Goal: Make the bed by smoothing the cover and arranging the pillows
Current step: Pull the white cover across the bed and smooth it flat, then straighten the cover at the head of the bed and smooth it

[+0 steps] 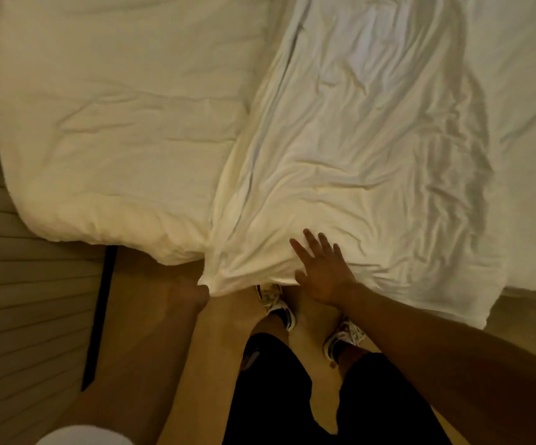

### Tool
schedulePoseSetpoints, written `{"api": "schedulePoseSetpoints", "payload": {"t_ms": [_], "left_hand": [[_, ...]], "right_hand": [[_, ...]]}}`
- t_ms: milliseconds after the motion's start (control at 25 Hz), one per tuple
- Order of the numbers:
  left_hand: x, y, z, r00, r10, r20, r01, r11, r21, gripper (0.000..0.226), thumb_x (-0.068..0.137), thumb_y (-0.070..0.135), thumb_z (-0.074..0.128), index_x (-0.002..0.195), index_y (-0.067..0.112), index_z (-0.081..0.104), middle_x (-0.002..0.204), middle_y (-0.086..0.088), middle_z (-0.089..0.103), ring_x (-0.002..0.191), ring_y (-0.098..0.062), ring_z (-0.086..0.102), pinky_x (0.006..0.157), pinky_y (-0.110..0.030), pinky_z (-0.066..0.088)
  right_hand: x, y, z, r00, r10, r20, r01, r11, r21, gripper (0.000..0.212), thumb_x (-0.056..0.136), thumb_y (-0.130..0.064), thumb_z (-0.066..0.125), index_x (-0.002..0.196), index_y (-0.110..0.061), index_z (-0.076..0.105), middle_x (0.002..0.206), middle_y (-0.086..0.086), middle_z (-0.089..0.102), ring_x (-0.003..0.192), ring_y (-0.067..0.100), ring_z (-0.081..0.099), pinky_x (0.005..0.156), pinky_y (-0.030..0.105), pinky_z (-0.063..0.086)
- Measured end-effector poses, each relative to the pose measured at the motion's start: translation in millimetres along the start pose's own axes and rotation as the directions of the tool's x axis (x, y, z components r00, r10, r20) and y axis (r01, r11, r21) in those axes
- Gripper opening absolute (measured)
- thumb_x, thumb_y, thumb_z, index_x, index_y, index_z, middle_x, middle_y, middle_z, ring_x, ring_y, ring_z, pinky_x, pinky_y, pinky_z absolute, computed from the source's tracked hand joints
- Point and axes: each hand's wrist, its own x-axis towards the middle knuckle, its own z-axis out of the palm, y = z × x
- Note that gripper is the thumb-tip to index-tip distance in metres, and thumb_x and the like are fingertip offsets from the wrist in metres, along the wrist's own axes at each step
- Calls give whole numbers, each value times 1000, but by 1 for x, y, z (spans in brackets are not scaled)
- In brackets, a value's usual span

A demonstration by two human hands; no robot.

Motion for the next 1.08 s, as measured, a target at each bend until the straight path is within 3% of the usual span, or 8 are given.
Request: {"api": "schedulePoseSetpoints", "payload": {"t_ms": [160,480,640,800,960,1080], "left_hand": [[41,13,-13,992,125,-5,-124,986,-114,58,97,25,61,143,-2,39,145,-24,45,133,-41,43,109,-40,37],[253,-53,-128,980,158,-123,-177,971,-161,65,91,33,62,144,2,40,139,-25,50,126,-42,48,103,-45,44],[339,-103,-195,958,141,-250,-181,972,-148,70,90,33,60,149,6,34,153,-24,32,135,-42,36,110,-48,37],[405,-140,-258,927,66,-369,-150,967,-204,76,86,29,63,151,3,31,158,-25,23,139,-46,29,110,-55,36],[473,-164,-319,902,94,-421,-213,946,-244,71,91,19,58,153,6,27,160,-21,21,144,-40,24,116,-53,31],[520,-166,-343,913,126,-389,-255,918,-303,72,94,22,56,156,9,22,161,-19,19,147,-39,22,118,-52,28]], "right_hand": [[46,-77,7,986,-168,-21,166,983,-78,71,102,-52,31,158,-32,-7,165,6,-21,151,33,-17,123,52,-3],[235,-274,23,985,-165,40,169,973,-154,70,102,-52,31,158,-31,-6,165,8,-20,151,33,-18,123,53,-2],[326,-386,45,978,-204,49,210,944,-254,71,102,-51,32,159,-27,-2,165,10,-19,151,35,-18,122,56,1],[385,-461,46,958,-281,49,281,898,-339,71,101,-51,33,159,-27,0,165,8,-18,151,36,-17,122,58,4],[435,-510,38,958,-282,45,277,878,-391,76,99,-54,36,157,-32,-9,165,6,-19,151,37,-15,122,57,2],[461,-525,32,957,-234,170,283,878,-385,81,98,-56,39,155,-37,-14,165,4,-20,150,41,-15,120,60,3]]}}
